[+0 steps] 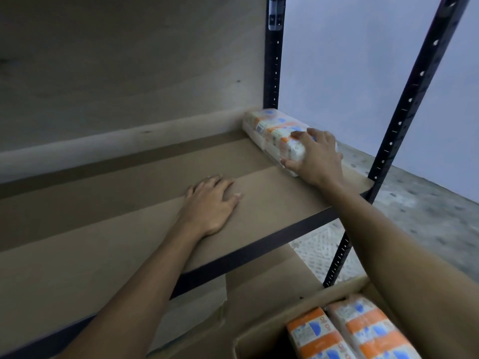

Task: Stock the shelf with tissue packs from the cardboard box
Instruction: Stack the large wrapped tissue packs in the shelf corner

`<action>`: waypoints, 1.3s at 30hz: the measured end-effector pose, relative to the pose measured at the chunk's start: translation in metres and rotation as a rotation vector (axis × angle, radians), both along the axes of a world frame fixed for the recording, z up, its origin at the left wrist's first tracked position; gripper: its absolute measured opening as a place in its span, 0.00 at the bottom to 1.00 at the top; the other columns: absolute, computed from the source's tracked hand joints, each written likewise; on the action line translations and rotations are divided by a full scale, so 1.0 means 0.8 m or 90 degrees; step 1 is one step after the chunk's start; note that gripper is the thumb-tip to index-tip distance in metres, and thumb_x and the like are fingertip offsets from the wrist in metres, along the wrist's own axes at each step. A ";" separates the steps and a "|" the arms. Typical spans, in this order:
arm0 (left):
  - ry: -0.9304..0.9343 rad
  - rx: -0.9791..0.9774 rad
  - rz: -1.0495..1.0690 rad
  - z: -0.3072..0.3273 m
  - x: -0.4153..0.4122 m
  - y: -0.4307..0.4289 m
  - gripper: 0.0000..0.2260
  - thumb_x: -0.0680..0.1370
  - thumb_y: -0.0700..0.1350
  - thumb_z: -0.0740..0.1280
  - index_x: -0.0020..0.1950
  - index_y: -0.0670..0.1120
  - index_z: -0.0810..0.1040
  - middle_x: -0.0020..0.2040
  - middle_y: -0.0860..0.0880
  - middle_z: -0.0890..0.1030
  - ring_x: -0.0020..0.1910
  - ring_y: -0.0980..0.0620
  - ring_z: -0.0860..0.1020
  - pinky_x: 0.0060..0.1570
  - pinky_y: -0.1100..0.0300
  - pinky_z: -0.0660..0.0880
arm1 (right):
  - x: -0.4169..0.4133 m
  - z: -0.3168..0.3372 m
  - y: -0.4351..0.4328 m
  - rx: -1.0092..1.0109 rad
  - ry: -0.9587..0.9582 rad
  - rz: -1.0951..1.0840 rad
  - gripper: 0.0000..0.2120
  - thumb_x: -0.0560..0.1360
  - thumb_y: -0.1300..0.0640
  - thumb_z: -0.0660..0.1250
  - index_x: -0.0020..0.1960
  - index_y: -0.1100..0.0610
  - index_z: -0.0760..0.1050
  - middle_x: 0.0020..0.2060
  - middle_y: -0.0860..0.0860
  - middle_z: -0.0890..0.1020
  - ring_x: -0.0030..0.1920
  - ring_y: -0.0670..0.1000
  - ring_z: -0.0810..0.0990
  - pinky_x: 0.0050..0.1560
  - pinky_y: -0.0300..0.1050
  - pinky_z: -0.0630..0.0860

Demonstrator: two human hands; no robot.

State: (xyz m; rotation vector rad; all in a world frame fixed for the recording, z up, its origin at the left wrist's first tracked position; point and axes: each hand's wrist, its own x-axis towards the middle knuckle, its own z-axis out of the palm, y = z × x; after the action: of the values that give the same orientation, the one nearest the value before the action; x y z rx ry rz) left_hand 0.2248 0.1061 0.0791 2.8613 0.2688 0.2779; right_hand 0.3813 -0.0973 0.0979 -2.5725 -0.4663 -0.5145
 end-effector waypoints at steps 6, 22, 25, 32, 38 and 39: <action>0.000 -0.001 0.001 0.000 0.001 0.000 0.23 0.80 0.61 0.53 0.74 0.57 0.63 0.77 0.52 0.60 0.76 0.51 0.58 0.74 0.52 0.51 | 0.027 -0.001 0.000 0.004 -0.003 0.004 0.33 0.68 0.38 0.70 0.70 0.41 0.66 0.73 0.49 0.63 0.74 0.54 0.55 0.62 0.64 0.64; 0.002 -0.014 0.001 0.000 0.000 0.002 0.23 0.80 0.61 0.54 0.74 0.58 0.63 0.77 0.54 0.60 0.76 0.53 0.57 0.75 0.51 0.52 | 0.049 -0.005 0.002 0.016 -0.030 -0.005 0.32 0.67 0.37 0.70 0.69 0.42 0.67 0.71 0.50 0.65 0.73 0.55 0.56 0.61 0.65 0.66; 0.004 -0.021 0.001 0.000 -0.001 0.002 0.23 0.80 0.61 0.53 0.74 0.58 0.63 0.77 0.54 0.60 0.76 0.53 0.57 0.75 0.51 0.51 | 0.049 -0.005 0.003 0.022 -0.029 -0.011 0.32 0.66 0.39 0.71 0.69 0.42 0.67 0.71 0.50 0.64 0.73 0.55 0.56 0.61 0.64 0.65; 0.006 -0.022 -0.002 0.000 -0.001 0.001 0.23 0.80 0.61 0.53 0.75 0.58 0.62 0.77 0.54 0.60 0.76 0.53 0.57 0.75 0.49 0.51 | 0.056 -0.006 -0.006 0.037 -0.021 0.014 0.32 0.66 0.38 0.71 0.68 0.40 0.67 0.72 0.49 0.63 0.74 0.54 0.55 0.62 0.65 0.63; 0.004 -0.019 -0.002 0.001 0.000 0.001 0.23 0.80 0.61 0.53 0.74 0.58 0.62 0.77 0.54 0.60 0.76 0.52 0.57 0.75 0.50 0.52 | 0.059 -0.006 -0.011 0.039 -0.023 0.029 0.32 0.66 0.37 0.71 0.68 0.40 0.67 0.72 0.48 0.63 0.73 0.53 0.55 0.63 0.65 0.63; 0.005 -0.018 -0.001 0.001 0.000 0.000 0.23 0.80 0.61 0.53 0.75 0.58 0.62 0.77 0.54 0.60 0.76 0.52 0.57 0.75 0.50 0.52 | 0.058 -0.006 -0.012 0.040 -0.022 0.032 0.32 0.66 0.37 0.71 0.68 0.40 0.67 0.72 0.49 0.63 0.73 0.53 0.55 0.63 0.65 0.63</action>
State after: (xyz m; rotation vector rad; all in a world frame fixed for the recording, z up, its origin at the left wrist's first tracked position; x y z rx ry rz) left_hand 0.2244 0.1063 0.0796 2.8354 0.2698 0.2598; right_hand 0.4279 -0.1065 0.0932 -2.4885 -0.5165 -0.5479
